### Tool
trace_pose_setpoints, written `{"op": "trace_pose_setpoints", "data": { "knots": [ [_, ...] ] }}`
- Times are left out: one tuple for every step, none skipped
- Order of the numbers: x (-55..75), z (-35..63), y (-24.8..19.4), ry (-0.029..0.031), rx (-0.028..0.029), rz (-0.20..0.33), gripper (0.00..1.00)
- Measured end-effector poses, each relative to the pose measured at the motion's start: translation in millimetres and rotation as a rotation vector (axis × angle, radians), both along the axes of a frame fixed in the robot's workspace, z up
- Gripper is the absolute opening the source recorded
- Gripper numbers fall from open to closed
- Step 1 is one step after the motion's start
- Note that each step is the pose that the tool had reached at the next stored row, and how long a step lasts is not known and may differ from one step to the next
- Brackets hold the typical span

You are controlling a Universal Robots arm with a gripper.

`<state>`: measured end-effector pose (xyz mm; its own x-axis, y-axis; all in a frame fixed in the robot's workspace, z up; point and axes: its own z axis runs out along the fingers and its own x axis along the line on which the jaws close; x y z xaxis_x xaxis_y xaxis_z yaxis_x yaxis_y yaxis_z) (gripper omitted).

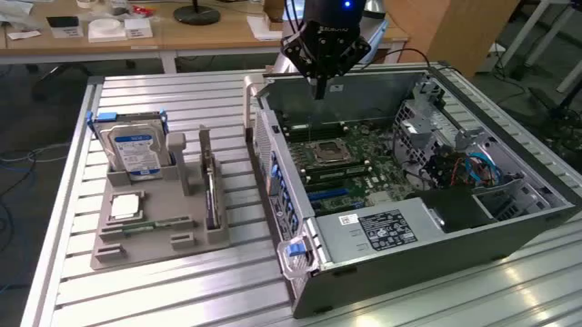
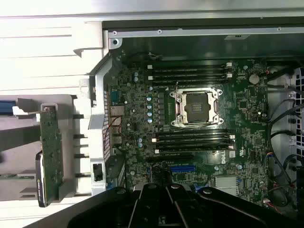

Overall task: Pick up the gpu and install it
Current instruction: 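Reach for the gpu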

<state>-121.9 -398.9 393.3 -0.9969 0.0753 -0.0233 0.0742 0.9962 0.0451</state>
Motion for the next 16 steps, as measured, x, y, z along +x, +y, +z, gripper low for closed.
{"op": "trace_pose_setpoints", "data": {
  "knots": [
    [0.0,0.0,0.0,0.0,0.0,0.0,0.11],
    [0.0,0.0,0.0,0.0,0.0,0.0,0.11],
    [0.0,0.0,0.0,0.0,0.0,0.0,0.11],
    [0.0,0.0,0.0,0.0,0.0,0.0,0.11],
    [0.0,0.0,0.0,0.0,0.0,0.0,0.11],
    [0.0,0.0,0.0,0.0,0.0,0.0,0.11],
    [0.0,0.0,0.0,0.0,0.0,0.0,0.11],
    [0.0,0.0,0.0,0.0,0.0001,0.0,0.11],
    [0.0,0.0,0.0,0.0,0.0,0.0,0.11],
    [0.0,0.0,0.0,0.0,0.0,0.0,0.11],
    [0.0,0.0,0.0,0.0,0.0,0.0,0.11],
    [-0.1,0.0,0.0,0.0,0.0,0.0,0.11],
    [-0.5,0.0,0.0,0.0,0.0,0.0,0.11],
    [-1.5,0.1,0.0,0.0001,-0.0001,0.0,0.11],
    [-2.7,0.1,0.0,0.0002,-0.0002,0.0,0.11],
    [-4.1,0.1,0.0,0.0001,-0.0001,0.0,0.11]
  ]
}}
